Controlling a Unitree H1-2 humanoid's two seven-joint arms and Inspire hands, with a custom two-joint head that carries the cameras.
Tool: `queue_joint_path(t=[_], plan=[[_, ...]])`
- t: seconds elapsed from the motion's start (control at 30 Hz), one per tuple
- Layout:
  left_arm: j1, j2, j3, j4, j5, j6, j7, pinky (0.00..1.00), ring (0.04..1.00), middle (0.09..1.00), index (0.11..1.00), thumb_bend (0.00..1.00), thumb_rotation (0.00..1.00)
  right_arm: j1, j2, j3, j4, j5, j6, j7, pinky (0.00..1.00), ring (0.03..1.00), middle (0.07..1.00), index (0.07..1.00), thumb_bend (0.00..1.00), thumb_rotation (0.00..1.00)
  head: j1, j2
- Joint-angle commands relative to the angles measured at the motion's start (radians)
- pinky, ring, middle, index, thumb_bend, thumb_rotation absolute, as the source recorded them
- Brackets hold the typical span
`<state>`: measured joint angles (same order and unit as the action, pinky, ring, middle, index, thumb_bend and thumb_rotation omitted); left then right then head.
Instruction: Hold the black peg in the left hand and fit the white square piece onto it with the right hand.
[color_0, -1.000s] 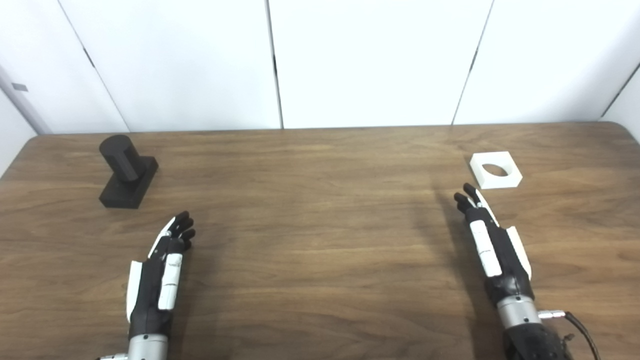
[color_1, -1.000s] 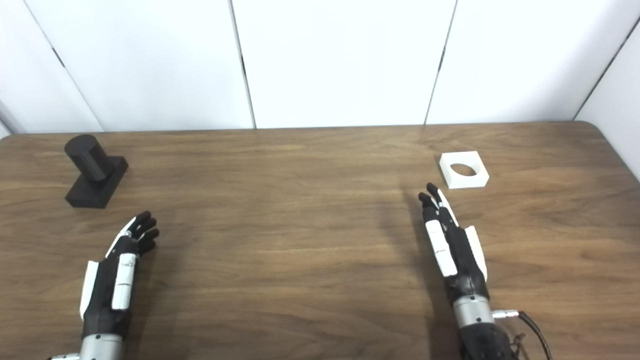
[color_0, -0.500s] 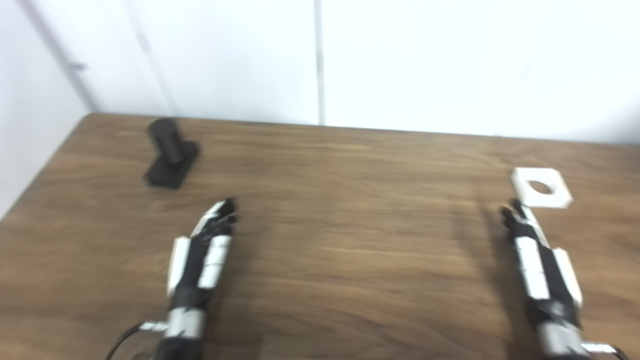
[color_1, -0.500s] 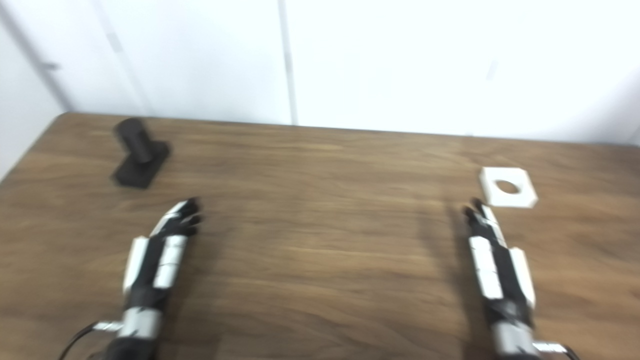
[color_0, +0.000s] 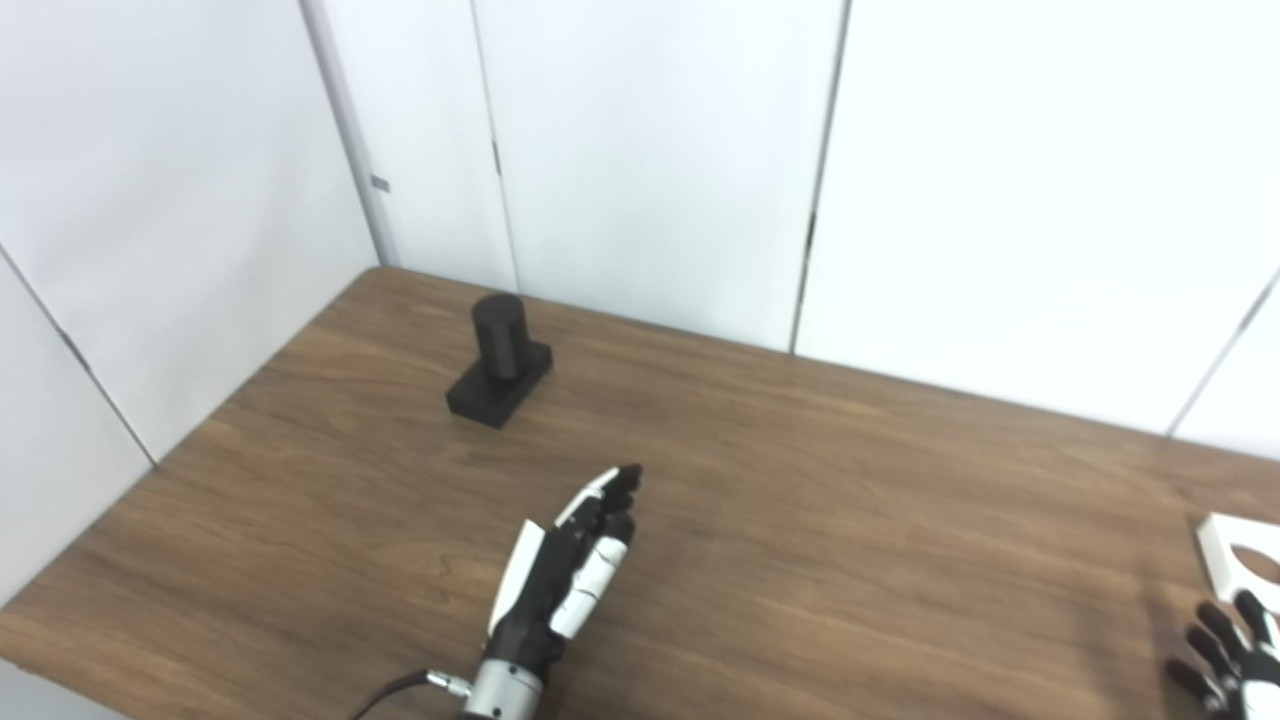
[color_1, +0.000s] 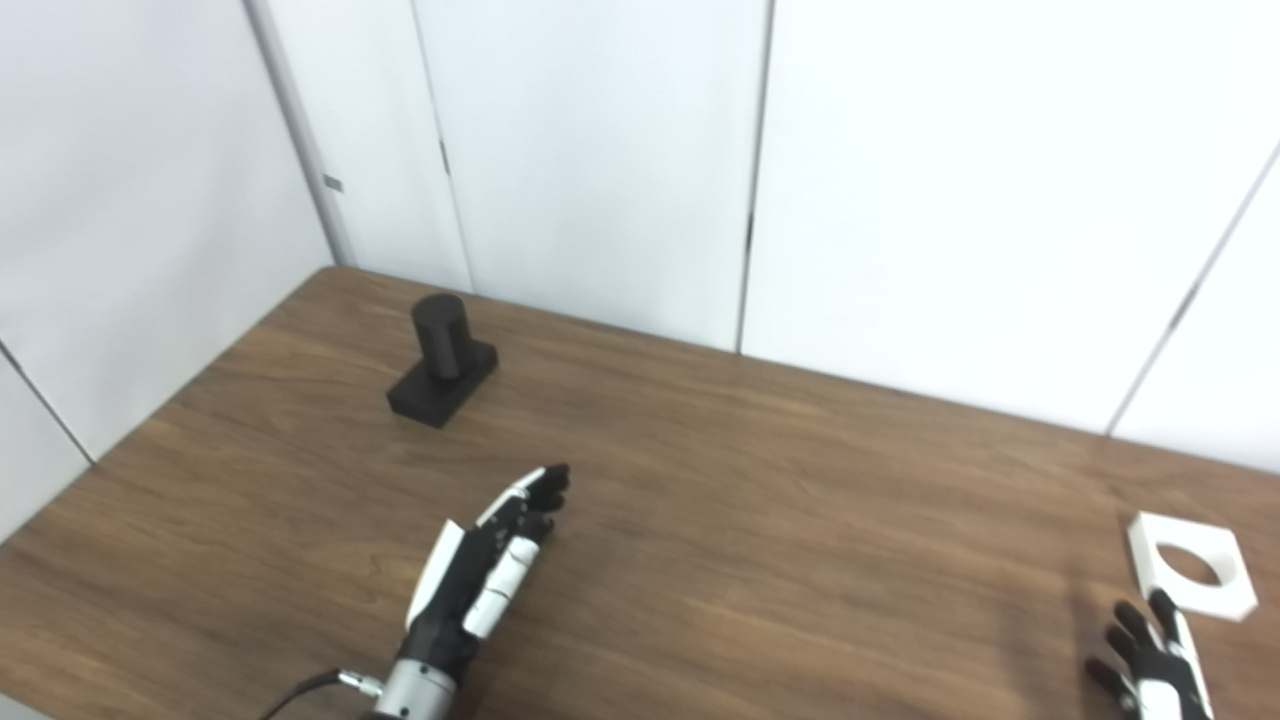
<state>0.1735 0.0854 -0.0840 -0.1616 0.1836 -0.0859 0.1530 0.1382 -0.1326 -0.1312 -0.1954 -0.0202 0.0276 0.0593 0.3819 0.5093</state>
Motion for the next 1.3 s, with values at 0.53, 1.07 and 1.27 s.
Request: queue_joint_path(t=[0.53, 1.07, 1.27], plan=[[0.017, -0.071, -0.026, 0.042, 0.031, -0.018, 0.029, 0.88, 0.891, 0.905, 0.893, 0.62, 1.0, -0.003, -0.037, 0.007, 0.018, 0.016, -0.041, -0.008, 0.69, 0.865, 0.882, 0.924, 0.57, 1.0, -0.009, -0.019], [0.032, -0.038, -0.022, -0.112, 0.249, 0.143, 0.063, 0.89, 0.911, 0.912, 0.885, 0.53, 0.87, 0.005, -0.042, 0.013, 0.04, 0.006, -0.069, -0.016, 0.67, 0.845, 0.873, 0.905, 0.64, 1.0, -0.019, -0.032], [-0.003, 0.014, 0.038, -0.265, 0.485, 0.311, 0.063, 0.87, 0.941, 0.953, 0.935, 0.63, 0.71, -0.001, -0.039, 0.018, 0.05, 0.008, -0.064, -0.019, 0.71, 0.847, 0.874, 0.9, 0.65, 1.0, -0.024, -0.04]])
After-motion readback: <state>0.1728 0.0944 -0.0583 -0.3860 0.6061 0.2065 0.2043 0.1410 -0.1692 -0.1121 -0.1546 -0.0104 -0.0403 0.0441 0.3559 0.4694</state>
